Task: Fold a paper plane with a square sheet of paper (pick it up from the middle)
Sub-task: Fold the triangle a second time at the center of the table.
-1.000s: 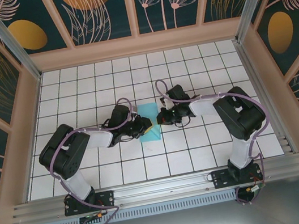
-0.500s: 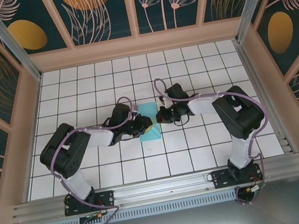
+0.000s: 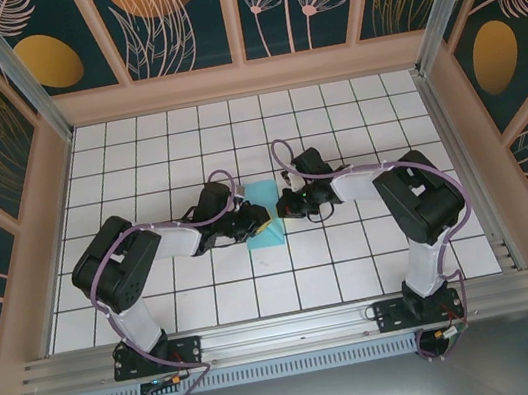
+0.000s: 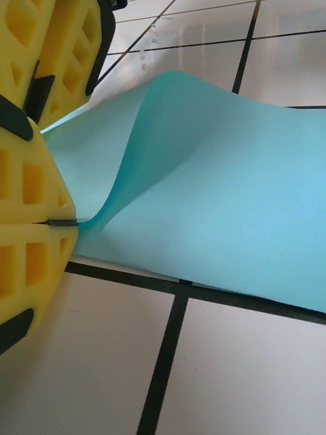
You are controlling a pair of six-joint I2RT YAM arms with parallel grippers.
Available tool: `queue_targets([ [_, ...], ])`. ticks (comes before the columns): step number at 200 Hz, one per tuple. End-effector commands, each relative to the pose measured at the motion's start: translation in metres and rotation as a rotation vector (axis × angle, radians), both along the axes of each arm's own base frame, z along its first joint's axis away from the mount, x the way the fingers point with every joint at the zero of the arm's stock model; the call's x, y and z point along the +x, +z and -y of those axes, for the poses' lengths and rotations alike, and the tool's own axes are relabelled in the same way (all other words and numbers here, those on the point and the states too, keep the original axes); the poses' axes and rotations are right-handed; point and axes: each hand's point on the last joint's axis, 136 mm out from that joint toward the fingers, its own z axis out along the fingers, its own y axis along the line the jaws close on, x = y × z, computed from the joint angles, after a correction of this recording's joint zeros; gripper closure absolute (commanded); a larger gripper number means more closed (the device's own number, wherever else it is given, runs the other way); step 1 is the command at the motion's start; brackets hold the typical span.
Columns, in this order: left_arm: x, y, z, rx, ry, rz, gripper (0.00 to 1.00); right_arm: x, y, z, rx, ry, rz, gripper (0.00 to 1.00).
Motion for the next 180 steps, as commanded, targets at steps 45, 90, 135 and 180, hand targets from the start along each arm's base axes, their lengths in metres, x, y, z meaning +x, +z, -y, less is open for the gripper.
queue_targets([
  [45,0.0015,-0.0003,0.0052,0.006,-0.030,0.010,0.82,0.0084,-0.0007,-0.0001,-0.024,0.012,0.022,0.98],
  [90,0.0020,-0.0018,0.0056,0.009,-0.033,0.010,0.82,0.0091,-0.0020,-0.0007,-0.028,0.017,0.020,0.98],
  [135,0.0022,-0.0045,0.0053,0.017,-0.034,0.006,0.82,0.0117,-0.0019,-0.0015,-0.030,0.017,0.028,0.98],
  [180,0.0014,-0.0083,0.0053,0.025,-0.037,-0.002,0.82,0.0135,-0.0001,-0.0026,-0.028,0.021,0.034,0.98],
])
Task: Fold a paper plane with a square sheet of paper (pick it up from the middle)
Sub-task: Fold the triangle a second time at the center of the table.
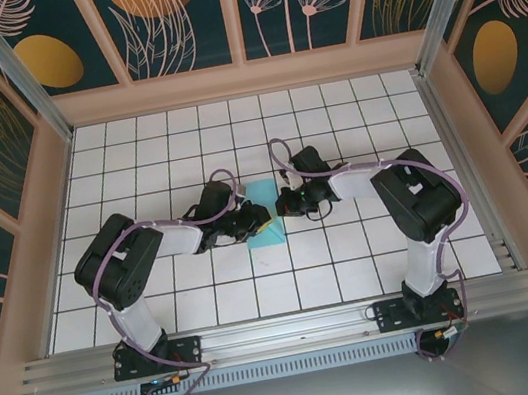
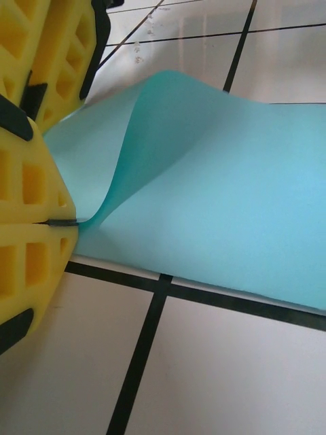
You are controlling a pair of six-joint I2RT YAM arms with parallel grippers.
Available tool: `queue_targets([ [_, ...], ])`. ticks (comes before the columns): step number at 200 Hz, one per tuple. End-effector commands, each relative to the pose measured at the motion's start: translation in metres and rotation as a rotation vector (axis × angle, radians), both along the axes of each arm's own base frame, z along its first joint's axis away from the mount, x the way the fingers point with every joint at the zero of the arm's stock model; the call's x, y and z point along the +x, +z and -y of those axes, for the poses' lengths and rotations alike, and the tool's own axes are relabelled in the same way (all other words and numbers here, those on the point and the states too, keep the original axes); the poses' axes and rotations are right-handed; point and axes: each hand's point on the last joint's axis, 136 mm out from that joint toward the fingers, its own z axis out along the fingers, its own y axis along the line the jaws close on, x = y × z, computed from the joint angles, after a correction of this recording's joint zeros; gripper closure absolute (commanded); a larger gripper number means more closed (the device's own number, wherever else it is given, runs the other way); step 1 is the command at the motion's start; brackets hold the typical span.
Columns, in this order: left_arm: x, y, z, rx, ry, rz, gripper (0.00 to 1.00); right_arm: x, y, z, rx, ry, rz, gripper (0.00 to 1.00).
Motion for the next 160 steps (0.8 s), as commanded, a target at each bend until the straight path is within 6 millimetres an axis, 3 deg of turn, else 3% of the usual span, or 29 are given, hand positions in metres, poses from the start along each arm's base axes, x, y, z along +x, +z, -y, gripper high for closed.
queue_targets([
  [1,0.000,-0.002,0.004,0.006,-0.029,0.009,0.82,0.008,0.001,-0.001,-0.012,0.005,0.022,0.98],
  [160,-0.003,-0.017,-0.001,0.041,-0.015,-0.023,0.83,0.008,-0.007,0.000,-0.033,0.004,0.007,0.98],
])
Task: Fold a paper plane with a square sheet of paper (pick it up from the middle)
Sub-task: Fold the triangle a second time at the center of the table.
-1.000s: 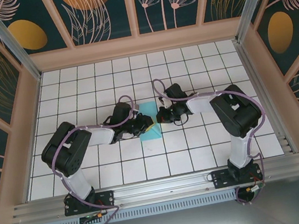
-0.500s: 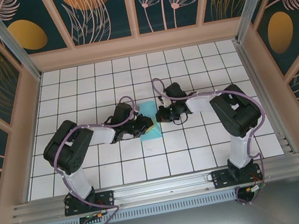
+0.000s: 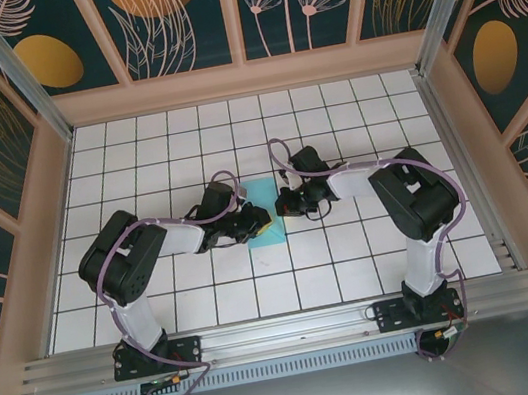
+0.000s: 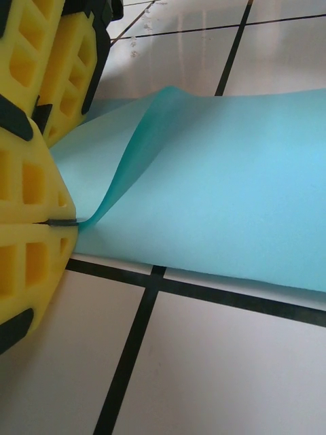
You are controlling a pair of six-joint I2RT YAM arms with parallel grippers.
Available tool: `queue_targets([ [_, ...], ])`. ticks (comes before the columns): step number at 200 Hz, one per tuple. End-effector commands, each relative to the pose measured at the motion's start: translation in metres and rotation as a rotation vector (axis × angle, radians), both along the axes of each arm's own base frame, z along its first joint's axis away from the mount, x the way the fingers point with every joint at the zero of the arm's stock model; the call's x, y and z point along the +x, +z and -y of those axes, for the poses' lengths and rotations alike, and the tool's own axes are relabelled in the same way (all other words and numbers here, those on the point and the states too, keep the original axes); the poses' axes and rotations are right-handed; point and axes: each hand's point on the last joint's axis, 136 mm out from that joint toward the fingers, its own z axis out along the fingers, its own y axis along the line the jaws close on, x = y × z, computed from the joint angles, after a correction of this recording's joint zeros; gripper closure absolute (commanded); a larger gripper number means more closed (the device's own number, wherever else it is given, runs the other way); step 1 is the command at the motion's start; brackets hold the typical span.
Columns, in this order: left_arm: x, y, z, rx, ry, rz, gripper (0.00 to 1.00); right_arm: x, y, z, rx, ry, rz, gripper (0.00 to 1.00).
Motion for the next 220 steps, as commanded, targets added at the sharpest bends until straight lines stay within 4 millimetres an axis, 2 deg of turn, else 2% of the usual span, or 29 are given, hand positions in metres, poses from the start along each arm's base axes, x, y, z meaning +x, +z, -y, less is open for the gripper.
queue_targets([
  [1,-0.003,-0.006,-0.001,0.023,-0.013,-0.006,0.83,0.007,-0.003,0.001,-0.024,0.006,0.015,0.98],
  [125,-0.011,-0.021,-0.011,0.061,0.019,-0.056,0.84,0.005,-0.006,0.003,-0.036,0.006,0.009,0.98],
  [220,-0.017,-0.043,-0.030,0.205,0.051,-0.119,0.88,0.008,-0.001,0.002,-0.033,0.004,0.013,0.97],
])
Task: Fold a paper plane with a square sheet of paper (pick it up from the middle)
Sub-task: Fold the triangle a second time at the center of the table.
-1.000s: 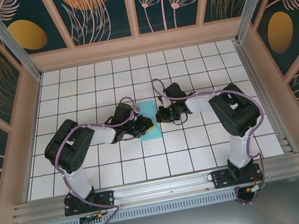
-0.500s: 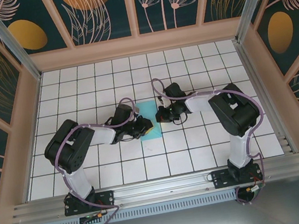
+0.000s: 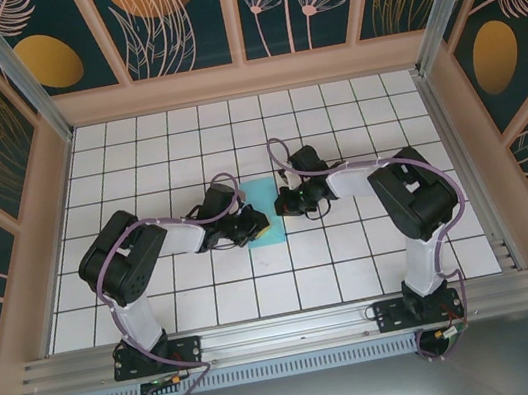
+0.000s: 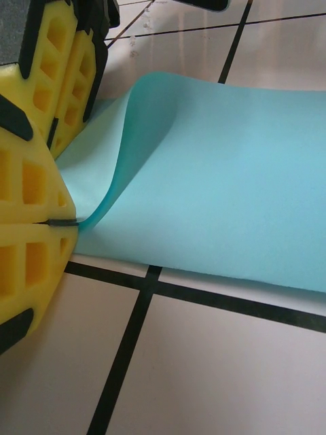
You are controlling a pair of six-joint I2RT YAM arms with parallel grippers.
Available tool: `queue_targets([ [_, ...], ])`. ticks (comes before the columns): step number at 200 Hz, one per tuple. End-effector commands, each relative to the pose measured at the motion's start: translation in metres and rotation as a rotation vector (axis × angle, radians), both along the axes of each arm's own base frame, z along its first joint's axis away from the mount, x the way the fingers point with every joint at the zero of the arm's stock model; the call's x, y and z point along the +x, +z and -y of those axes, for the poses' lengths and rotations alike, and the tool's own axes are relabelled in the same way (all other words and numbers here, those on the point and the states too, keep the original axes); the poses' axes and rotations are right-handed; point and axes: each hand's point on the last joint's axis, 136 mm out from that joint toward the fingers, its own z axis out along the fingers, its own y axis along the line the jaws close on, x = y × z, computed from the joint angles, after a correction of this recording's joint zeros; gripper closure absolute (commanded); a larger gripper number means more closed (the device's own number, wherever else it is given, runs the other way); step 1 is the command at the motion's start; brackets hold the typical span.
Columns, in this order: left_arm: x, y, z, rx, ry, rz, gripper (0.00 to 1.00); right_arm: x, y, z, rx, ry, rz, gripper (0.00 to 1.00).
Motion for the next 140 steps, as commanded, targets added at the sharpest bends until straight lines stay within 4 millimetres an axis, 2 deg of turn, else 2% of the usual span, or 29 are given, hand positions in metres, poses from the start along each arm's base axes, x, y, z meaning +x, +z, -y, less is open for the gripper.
queue_targets([
  [1,-0.014,-0.029,-0.021,0.129,0.025,-0.081,0.88,0.007,0.000,0.002,-0.027,-0.002,0.016,0.97],
  [31,-0.017,-0.035,-0.026,0.160,0.038,-0.102,0.90,0.011,0.015,0.000,-0.014,-0.010,0.037,0.92],
  [34,-0.017,-0.036,-0.026,0.162,0.040,-0.103,0.90,0.019,0.018,0.008,-0.012,-0.036,0.042,0.91],
  [47,-0.018,-0.039,-0.028,0.176,0.046,-0.112,0.90,0.024,0.029,0.011,-0.007,-0.060,0.059,0.86],
  [83,-0.018,-0.042,-0.032,0.189,0.068,-0.124,0.92,0.023,0.051,0.019,0.005,-0.108,0.099,0.76],
  [105,-0.019,-0.044,-0.033,0.196,0.077,-0.129,0.92,0.013,0.056,0.021,0.022,-0.115,0.092,0.79],
  [135,-0.018,-0.044,-0.035,0.197,0.094,-0.131,0.93,-0.007,0.055,0.020,0.034,-0.107,0.058,0.90],
  [140,-0.018,-0.044,-0.034,0.196,0.096,-0.130,0.93,-0.015,0.054,0.014,0.037,-0.086,0.051,0.91],
])
